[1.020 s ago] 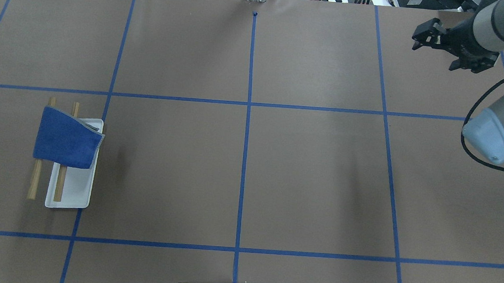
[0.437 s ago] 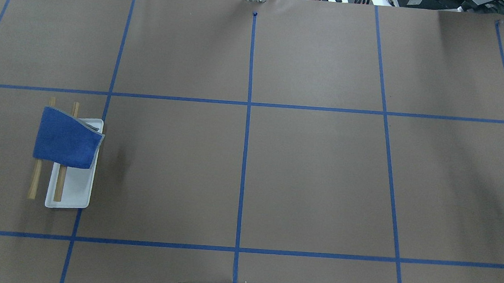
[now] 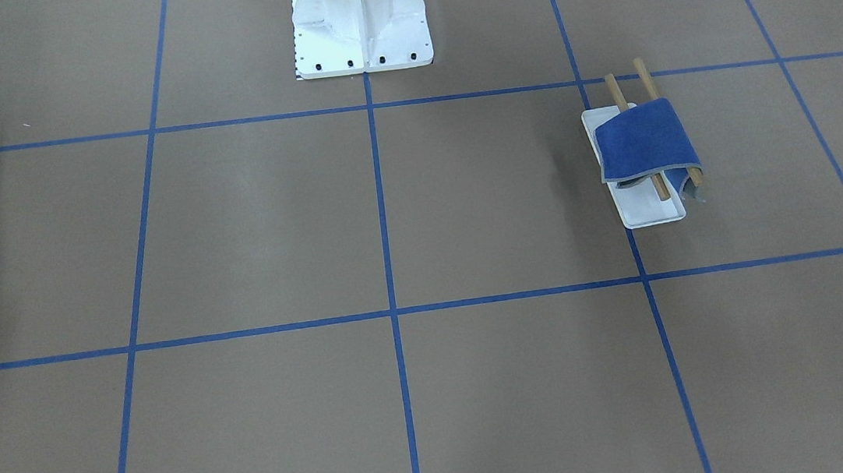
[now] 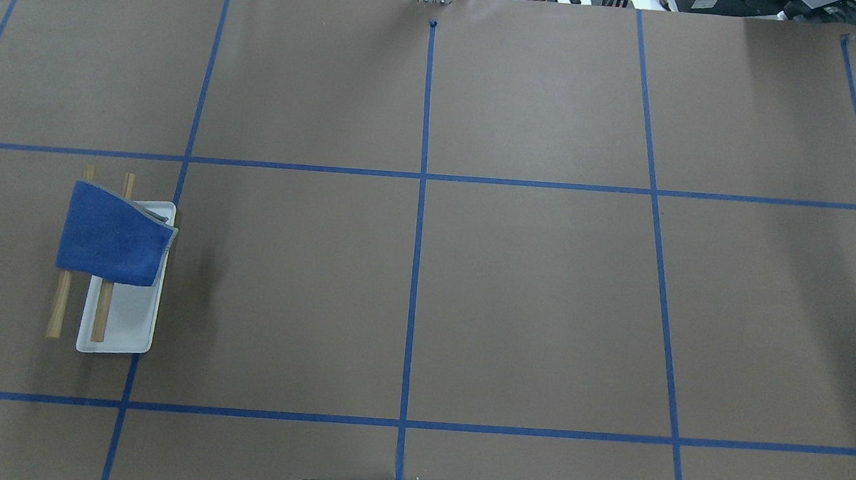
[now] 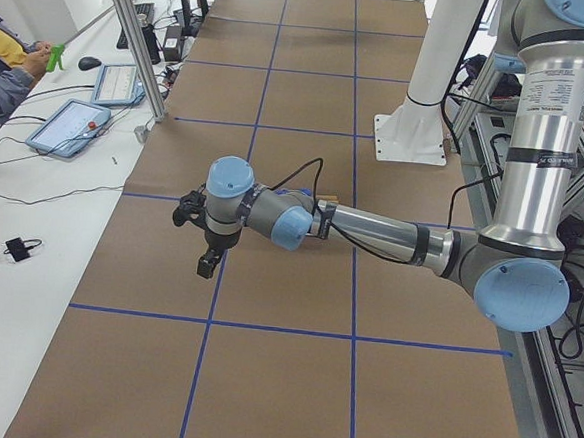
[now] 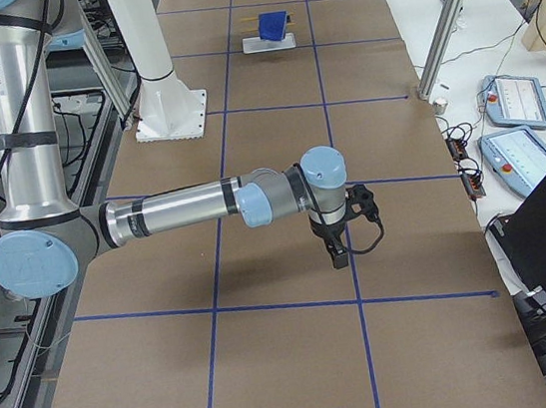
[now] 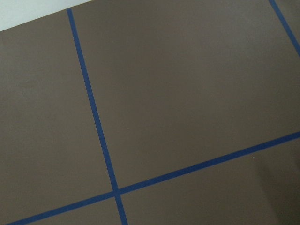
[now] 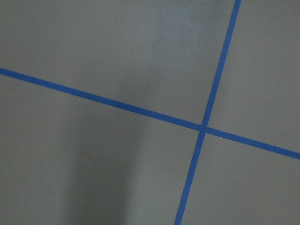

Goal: Hang towel on rack

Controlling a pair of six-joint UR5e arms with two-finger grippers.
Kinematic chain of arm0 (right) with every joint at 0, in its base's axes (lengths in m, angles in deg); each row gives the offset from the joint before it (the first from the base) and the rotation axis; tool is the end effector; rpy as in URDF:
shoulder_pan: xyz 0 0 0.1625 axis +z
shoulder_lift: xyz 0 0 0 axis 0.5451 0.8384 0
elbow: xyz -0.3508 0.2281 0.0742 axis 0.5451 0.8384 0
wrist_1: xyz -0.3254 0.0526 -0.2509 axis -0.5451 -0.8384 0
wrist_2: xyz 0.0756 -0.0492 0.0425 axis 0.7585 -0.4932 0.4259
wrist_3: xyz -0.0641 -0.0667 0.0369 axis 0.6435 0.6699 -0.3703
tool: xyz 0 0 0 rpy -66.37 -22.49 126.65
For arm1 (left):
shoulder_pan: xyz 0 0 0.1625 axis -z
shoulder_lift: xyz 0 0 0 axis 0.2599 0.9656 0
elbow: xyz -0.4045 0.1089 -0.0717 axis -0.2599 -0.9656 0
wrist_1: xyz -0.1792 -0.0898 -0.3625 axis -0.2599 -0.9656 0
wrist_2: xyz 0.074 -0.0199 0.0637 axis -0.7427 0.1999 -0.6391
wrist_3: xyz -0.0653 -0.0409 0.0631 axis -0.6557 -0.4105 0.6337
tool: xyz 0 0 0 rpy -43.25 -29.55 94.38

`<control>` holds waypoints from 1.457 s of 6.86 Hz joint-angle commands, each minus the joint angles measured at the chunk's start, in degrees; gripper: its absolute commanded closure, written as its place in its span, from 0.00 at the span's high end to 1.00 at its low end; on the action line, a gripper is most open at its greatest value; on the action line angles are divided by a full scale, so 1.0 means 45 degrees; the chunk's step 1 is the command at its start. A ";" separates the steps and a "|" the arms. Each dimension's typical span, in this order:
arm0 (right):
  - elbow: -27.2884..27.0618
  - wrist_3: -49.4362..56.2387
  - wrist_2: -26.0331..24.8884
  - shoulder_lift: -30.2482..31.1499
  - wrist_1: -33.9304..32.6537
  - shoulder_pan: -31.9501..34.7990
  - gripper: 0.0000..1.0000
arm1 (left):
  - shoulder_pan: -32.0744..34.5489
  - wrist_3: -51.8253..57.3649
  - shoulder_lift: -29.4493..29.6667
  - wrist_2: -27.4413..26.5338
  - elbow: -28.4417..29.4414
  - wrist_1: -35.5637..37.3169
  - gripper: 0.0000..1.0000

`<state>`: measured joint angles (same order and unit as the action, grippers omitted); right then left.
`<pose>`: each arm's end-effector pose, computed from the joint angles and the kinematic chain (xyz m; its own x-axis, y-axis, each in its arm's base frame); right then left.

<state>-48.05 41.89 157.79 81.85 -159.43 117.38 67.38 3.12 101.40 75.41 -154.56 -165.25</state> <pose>0.0162 -0.4924 0.5963 0.6990 -0.2728 0.6610 0.1392 0.9586 0.2484 0.0010 -0.5253 0.5636 0.7221 0.3016 -0.6225 -0.0949 0.9346 0.3428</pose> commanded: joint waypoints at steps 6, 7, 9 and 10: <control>0.0362 0.0337 0.0110 -0.0303 -0.0547 -0.0032 1.00 | 0.0018 0.0074 -0.0766 0.1007 -0.0286 0.1502 0.98; 0.0323 0.0356 0.0089 -0.0769 -0.1442 -0.0072 1.00 | 0.0037 -0.0004 -0.0864 0.1149 -0.0343 0.1502 0.98; 0.0226 0.0376 0.0089 -0.0774 -0.1548 -0.0053 1.00 | 0.0018 -0.0628 -0.0943 0.1150 -0.0616 0.1444 0.98; -0.0026 0.0376 0.0089 -0.0600 -0.1568 -0.0053 1.00 | 0.0018 -0.0649 -0.0943 0.1150 -0.0791 0.1366 0.98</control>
<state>-47.21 43.56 158.21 78.65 -166.20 117.14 67.48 0.76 97.22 80.54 -157.28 -158.80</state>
